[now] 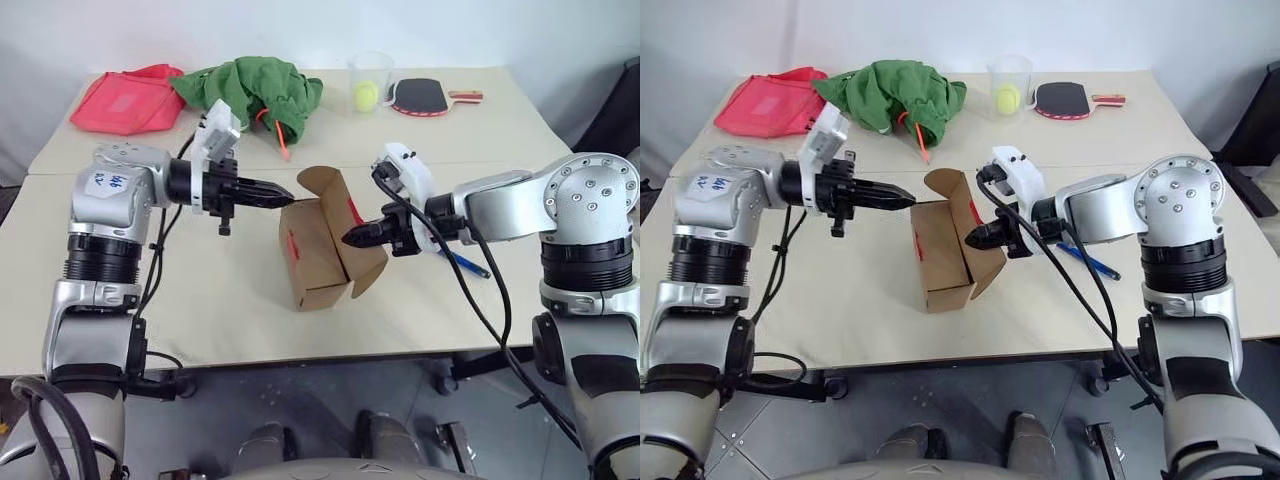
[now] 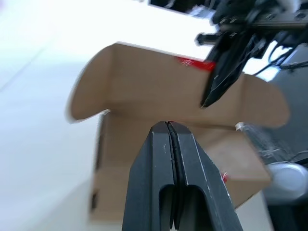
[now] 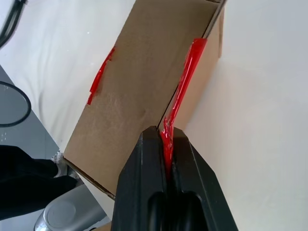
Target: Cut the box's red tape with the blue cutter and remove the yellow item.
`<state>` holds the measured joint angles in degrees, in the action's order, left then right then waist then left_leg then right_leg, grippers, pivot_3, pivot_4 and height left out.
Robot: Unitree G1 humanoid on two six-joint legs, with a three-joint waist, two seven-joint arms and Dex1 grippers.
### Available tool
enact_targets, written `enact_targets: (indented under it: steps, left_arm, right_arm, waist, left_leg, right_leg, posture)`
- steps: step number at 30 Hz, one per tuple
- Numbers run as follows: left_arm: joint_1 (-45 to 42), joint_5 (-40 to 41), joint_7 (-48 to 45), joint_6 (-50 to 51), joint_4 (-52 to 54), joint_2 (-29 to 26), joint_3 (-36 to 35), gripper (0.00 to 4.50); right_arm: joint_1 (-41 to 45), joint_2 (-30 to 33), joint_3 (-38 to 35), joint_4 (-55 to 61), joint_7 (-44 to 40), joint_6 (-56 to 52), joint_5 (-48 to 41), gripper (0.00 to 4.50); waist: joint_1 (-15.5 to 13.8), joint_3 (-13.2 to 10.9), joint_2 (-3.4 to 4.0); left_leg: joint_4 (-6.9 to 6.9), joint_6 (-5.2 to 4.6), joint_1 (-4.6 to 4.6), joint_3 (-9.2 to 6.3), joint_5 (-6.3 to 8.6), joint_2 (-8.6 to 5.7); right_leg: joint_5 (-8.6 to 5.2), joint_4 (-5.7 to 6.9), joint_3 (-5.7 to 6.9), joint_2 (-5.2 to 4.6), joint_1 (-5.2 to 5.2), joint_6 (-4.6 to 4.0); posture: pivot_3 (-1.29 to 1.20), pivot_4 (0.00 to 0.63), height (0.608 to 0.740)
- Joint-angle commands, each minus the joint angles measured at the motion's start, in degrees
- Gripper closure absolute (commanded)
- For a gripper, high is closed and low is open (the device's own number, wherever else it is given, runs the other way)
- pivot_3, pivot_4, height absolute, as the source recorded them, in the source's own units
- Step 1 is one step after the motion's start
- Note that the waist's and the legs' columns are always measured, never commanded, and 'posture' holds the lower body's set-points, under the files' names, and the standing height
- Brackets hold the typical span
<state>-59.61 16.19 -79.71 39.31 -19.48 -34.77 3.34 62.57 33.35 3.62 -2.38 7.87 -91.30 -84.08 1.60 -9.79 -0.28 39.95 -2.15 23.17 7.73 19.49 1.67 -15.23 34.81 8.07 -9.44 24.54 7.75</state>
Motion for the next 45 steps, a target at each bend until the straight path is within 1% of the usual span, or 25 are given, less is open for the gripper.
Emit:
enact_targets:
  steps: [1, 4, 8, 11, 18, 26, 32, 41, 45]
  left_arm:
    - [2.2, 1.9, -1.1, 1.4, 5.6, 0.6, 3.0, 4.50]
    - [3.6, 1.3, -0.5, 0.5, 5.9, 0.7, 4.8, 4.50]
    - [5.0, -3.3, 1.5, -5.6, 1.8, 1.2, 8.7, 4.50]
    - [4.8, -5.0, 2.3, -8.4, -1.5, 1.2, 9.4, 4.50]
    - [6.6, -7.5, 0.2, -12.5, -3.3, -1.7, 12.3, 4.50]
    - [9.5, -6.9, -0.6, -11.4, -0.4, -4.9, 12.2, 4.50]
    - [13.2, -6.7, -0.3, -9.3, 3.3, -8.2, 11.0, 4.50]
    - [16.3, -6.7, 2.5, -8.0, 5.0, -8.9, 9.5, 4.50]
    - [17.3, -6.7, 3.9, -7.1, 5.5, -8.3, 9.0, 4.50]
  right_arm:
    - [0.5, 0.4, 1.6, 0.0, -1.0, -1.2, 1.9, 4.47]
    - [0.9, 0.3, 1.6, -0.1, -1.5, -1.2, 2.9, 4.47]
    - [1.4, 0.4, 1.5, 0.5, -0.8, -1.2, 2.7, 4.47]
    - [1.4, 1.5, 2.2, 1.8, -0.4, -1.2, 2.2, 4.47]
    - [-0.1, 3.6, 1.3, 2.9, 3.4, -1.2, -0.8, 4.47]
    - [-4.4, 6.9, -1.8, 2.4, 8.2, -1.2, -3.3, 4.47]
    - [-6.5, 7.9, -3.4, 1.6, 10.1, -1.2, -3.6, 4.47]
    - [-9.7, 7.7, -4.9, 1.0, 10.7, -1.0, -1.5, 4.47]
    - [-10.9, 6.8, -6.2, 0.8, 10.3, -0.9, -0.3, 4.47]
  waist:
    - [0.0, 0.0, 0.00]
    - [0.2, 0.0, 0.00]
    - [0.0, 0.0, 0.01]
    - [0.0, 0.0, 0.00]
    - [0.0, 0.0, -0.03]
    - [-0.1, 0.0, -0.03]
    - [-0.2, 0.0, 0.00]
    - [-2.5, 0.0, 0.02]
    - [-2.4, -0.1, -0.15]
  left_leg:
    - [0.00, 0.01, 0.00, 0.04, 0.00, 0.00]
    - [-0.01, 0.08, -0.01, 0.26, -0.01, 0.04]
    - [-0.02, 0.13, -0.06, 0.33, -0.03, 0.05]
    - [-0.02, 0.13, -0.07, 0.38, -0.03, 0.04]
    - [-0.03, 0.13, -0.06, 0.40, -0.03, 0.05]
    - [-0.04, 0.13, -0.10, 0.43, -0.03, 0.07]
    - [0.00, 0.12, -0.14, 0.46, -0.03, 0.10]
    - [0.13, 0.01, -0.14, 0.46, -0.04, 0.10]
    - [0.14, -0.02, 0.12, 0.51, -0.04, 0.08]
  right_leg:
    - [0.00, 0.00, 0.00, 0.01, 0.00, 0.00]
    - [0.00, 0.00, -0.01, 0.10, 0.02, -0.01]
    - [-0.01, 0.03, -0.08, 0.13, 0.06, -0.02]
    - [-0.01, 0.02, -0.13, 0.13, 0.06, -0.02]
    - [-0.01, 0.01, -0.13, 0.12, 0.07, -0.02]
    - [-0.01, 0.01, -0.19, 0.11, 0.06, -0.02]
    - [-0.01, 0.04, -0.26, 0.09, 0.04, -0.02]
    - [-0.01, -0.02, -0.38, -0.03, -0.05, -0.02]
    - [-0.01, -0.05, -0.36, -0.01, 0.17, -0.02]
  posture:
    - [0.00, 0.150, 0.740]
    - [0.00, 0.150, 0.740]
    - [0.00, 0.150, 0.740]
    - [0.00, 0.150, 0.740]
    - [0.00, 0.150, 0.740]
    - [0.00, 0.150, 0.740]
    - [0.00, 0.150, 0.740]
    - [0.00, 0.150, 0.740]
    - [0.00, 0.150, 0.740]
